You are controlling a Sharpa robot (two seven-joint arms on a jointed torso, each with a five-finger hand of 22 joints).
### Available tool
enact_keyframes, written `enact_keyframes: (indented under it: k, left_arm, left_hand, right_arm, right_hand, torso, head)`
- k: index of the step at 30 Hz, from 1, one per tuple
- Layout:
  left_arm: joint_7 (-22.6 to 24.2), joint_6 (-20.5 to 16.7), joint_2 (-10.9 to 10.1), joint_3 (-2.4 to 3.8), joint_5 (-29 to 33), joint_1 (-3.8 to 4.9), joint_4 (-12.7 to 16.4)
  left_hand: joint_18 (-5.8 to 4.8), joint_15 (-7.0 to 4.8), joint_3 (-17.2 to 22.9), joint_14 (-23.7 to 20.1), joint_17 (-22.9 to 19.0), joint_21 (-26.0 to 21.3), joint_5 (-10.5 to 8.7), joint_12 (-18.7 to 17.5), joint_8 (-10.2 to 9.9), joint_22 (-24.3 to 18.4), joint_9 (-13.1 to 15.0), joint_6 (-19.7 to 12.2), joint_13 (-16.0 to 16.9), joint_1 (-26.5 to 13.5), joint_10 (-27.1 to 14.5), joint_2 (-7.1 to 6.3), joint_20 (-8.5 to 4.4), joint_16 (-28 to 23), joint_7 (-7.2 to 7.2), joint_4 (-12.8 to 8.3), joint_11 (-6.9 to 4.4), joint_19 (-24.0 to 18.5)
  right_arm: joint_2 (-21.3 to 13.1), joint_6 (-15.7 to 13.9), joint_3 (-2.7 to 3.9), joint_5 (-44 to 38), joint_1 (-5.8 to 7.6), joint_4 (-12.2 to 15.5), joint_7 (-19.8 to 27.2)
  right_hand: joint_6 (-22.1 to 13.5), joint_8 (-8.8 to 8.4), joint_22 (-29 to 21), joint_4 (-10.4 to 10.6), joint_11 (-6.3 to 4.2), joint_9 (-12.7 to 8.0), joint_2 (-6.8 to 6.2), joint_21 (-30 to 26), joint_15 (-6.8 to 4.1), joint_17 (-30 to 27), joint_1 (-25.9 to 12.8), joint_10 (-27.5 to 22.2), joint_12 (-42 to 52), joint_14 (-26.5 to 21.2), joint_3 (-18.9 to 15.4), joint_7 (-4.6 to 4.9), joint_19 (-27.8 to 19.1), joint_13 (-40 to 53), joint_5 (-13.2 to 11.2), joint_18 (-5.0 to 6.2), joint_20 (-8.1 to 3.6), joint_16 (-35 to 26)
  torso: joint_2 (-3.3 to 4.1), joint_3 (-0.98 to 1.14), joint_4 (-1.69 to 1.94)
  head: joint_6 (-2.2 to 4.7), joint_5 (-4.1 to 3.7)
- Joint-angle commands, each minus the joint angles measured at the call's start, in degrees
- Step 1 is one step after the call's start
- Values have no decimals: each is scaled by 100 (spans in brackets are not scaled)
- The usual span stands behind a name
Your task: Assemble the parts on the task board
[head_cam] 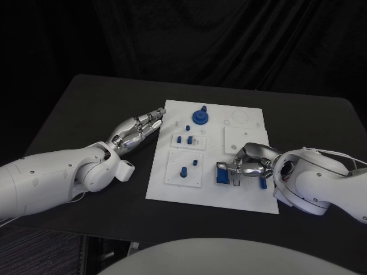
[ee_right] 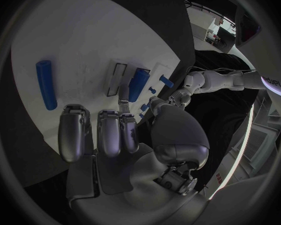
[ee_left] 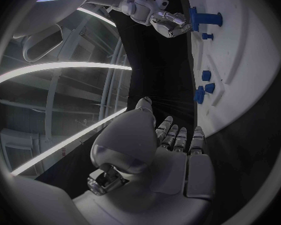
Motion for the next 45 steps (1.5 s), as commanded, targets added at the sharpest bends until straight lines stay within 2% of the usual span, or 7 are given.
enact_keyframes:
  k: [1,10,17,23,29,38,45]
  left_arm:
    - [159,80,11,4,-11,-13,6]
    - [166,74,-1,4,-11,-15,10]
    - [168,75,-14,4,-11,-17,17]
    - [168,67,-23,4,-11,-19,23]
    - [171,43,-25,4,-11,-20,29]
    - [184,23,-43,4,-11,-20,30]
    - [183,35,-35,4,-11,-21,15]
  left_hand:
    - [75,55,40,-2,-6,-28,33,34,32,0,8,3,-5,60,11,11,31,-21,44,9,33,3]
    - [74,60,46,-2,-6,-28,40,36,33,1,9,7,-4,70,11,12,35,-21,50,6,37,3]
    - [74,60,46,-2,-6,-28,40,36,33,1,9,7,-4,70,11,12,35,-21,50,6,37,3]
    - [74,60,46,-2,-6,-28,40,36,33,1,9,7,-4,70,11,12,35,-21,50,6,37,3]
    - [74,63,51,-2,-6,-26,51,40,33,2,9,9,-4,81,11,12,39,-21,54,1,42,4]
    - [75,63,54,-2,-6,-26,57,54,36,3,11,27,-2,96,13,3,40,-21,56,-6,44,5]
    - [75,62,54,-2,-6,-26,61,55,36,2,11,28,-2,101,13,0,41,-21,57,-7,45,4]
  right_arm:
    - [-31,-180,1,-38,2,21,232]
    - [-202,-978,3,-163,5,191,1072]
    - [-434,-1222,7,-183,42,356,1226]
    - [-734,-892,6,-357,242,454,809]
    - [-1079,-361,-8,-1029,331,469,121]
    - [-1397,128,-15,-1935,232,535,-634]
    - [-1521,171,-17,-2171,54,614,-820]
  right_hand:
    - [30,-8,1222,-15,29,9,2,-27,34,368,29,598,15,411,-41,20,256,1507,-15,-9,26,-12]
    - [-194,227,1242,-267,27,257,-37,26,30,436,685,598,15,425,-101,23,282,1507,256,-23,18,24]
    - [-516,652,1265,-390,37,622,19,93,41,568,1086,598,15,451,-199,33,311,1507,593,-39,28,89]
    - [-598,761,1256,-372,34,674,46,72,37,487,1140,598,15,434,-243,29,303,1507,1009,-32,24,63]
    - [-648,744,1234,-273,48,626,50,11,48,383,1070,598,15,410,-296,44,274,1507,1077,-17,32,16]
    - [-600,762,1267,-256,46,535,10,105,34,502,1158,598,15,437,-304,36,314,1507,1350,-41,26,69]
    - [-601,741,1228,-190,55,480,13,-6,36,349,1121,598,15,406,-328,45,266,1507,1298,-12,26,5]
  torso:
    - [1,1,-4]
    - [1,0,-4]
    - [-5,4,-4]
    - [-16,3,2]
    - [-17,1,-5]
    - [-15,-25,-1]
    - [5,-4,-7]
  head:
    - [-1,8]
    - [-1,25]
    - [-1,43]
    - [-1,21]
    - [-1,8]
    - [-1,40]
    - [-1,10]
